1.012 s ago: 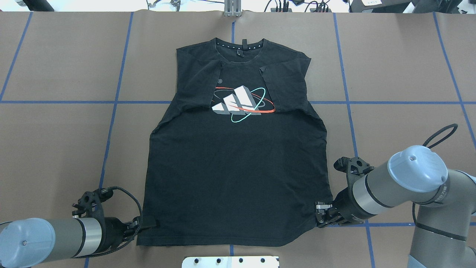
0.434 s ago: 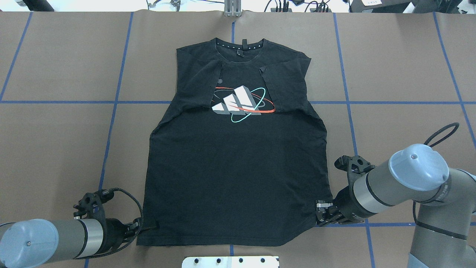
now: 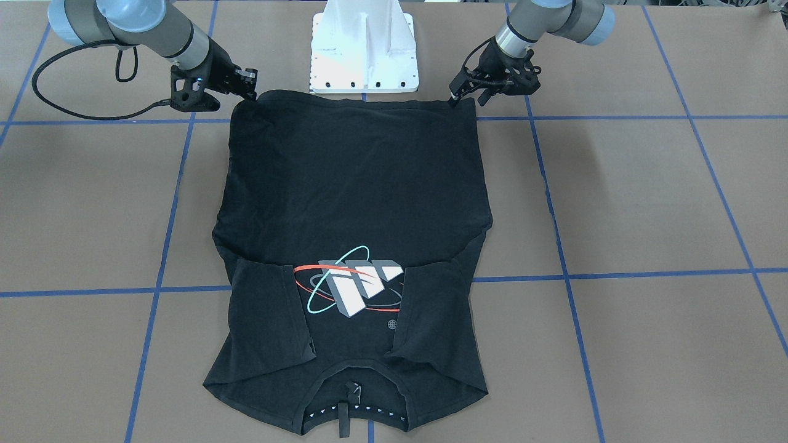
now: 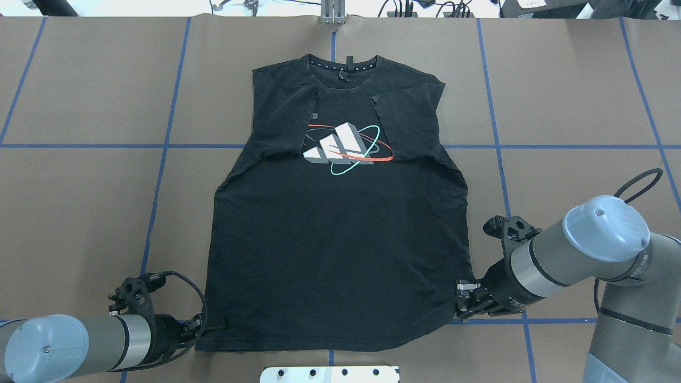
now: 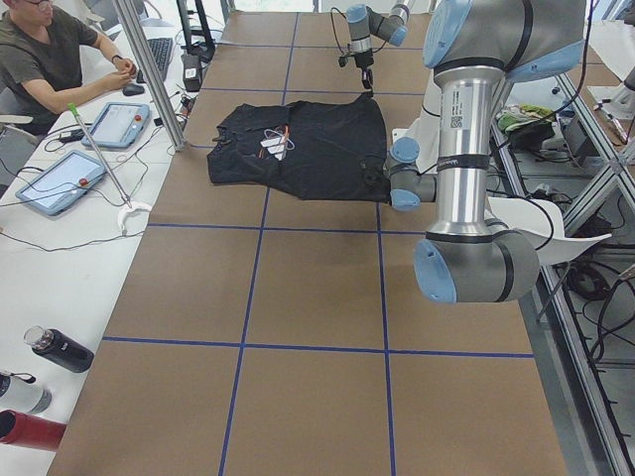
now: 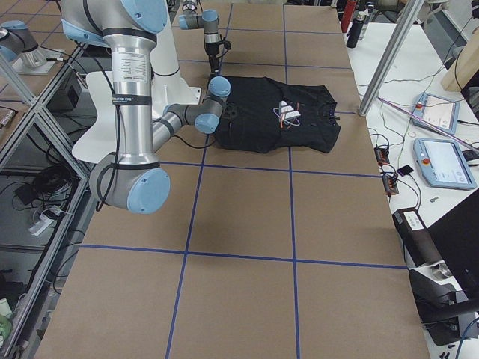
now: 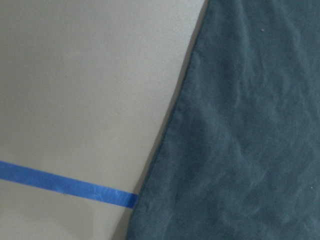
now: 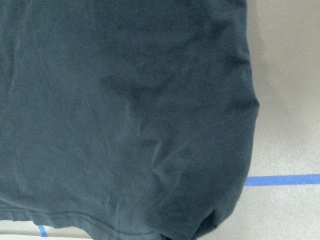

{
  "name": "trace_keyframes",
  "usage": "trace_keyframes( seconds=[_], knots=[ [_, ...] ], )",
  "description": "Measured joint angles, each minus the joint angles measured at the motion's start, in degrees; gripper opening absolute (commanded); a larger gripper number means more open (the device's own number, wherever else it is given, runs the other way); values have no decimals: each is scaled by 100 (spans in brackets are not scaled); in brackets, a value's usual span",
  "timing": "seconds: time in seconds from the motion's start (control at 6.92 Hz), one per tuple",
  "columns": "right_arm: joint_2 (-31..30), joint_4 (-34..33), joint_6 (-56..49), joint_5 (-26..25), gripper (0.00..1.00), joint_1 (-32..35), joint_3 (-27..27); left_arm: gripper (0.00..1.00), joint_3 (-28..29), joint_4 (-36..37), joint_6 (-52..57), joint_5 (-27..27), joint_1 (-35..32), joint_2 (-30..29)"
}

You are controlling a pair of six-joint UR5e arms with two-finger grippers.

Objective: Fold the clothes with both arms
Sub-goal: 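Grasp both hem corners with the left and right grippers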

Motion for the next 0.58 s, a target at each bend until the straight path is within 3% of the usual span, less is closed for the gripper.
trace_keyframes(
  seconds=[0.58],
  knots=[
    [-3,0,-2,118,0,105,-1,85,30,5,-6,0,108,-13]
  ],
)
